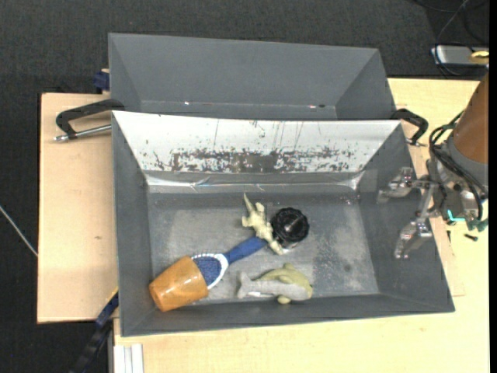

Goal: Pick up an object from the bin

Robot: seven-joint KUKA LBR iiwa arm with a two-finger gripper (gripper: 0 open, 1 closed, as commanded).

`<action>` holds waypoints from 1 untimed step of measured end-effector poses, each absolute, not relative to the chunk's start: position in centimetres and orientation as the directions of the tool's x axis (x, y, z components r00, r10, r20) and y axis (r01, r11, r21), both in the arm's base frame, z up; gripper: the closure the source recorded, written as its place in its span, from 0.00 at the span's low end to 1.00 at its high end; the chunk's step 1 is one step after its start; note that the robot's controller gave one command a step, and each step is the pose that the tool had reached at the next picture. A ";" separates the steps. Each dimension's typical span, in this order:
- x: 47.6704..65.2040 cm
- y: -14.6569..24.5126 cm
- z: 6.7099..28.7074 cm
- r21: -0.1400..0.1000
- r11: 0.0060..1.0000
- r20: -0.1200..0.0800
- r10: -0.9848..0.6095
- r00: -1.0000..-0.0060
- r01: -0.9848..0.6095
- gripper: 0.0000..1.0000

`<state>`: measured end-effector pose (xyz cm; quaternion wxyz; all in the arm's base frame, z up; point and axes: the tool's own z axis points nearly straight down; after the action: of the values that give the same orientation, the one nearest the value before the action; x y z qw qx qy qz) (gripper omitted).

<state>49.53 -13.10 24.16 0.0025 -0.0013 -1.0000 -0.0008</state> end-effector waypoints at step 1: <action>50.0 -5.3 6.9 0.000 0.999 -0.004 -0.037 -0.999 -0.037 0.00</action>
Offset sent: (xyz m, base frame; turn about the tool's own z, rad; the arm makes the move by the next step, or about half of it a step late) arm 0.0030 0.0768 -0.1716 -0.0392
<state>50.00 -5.27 6.91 -0.0022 0.0183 -0.9998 -0.0002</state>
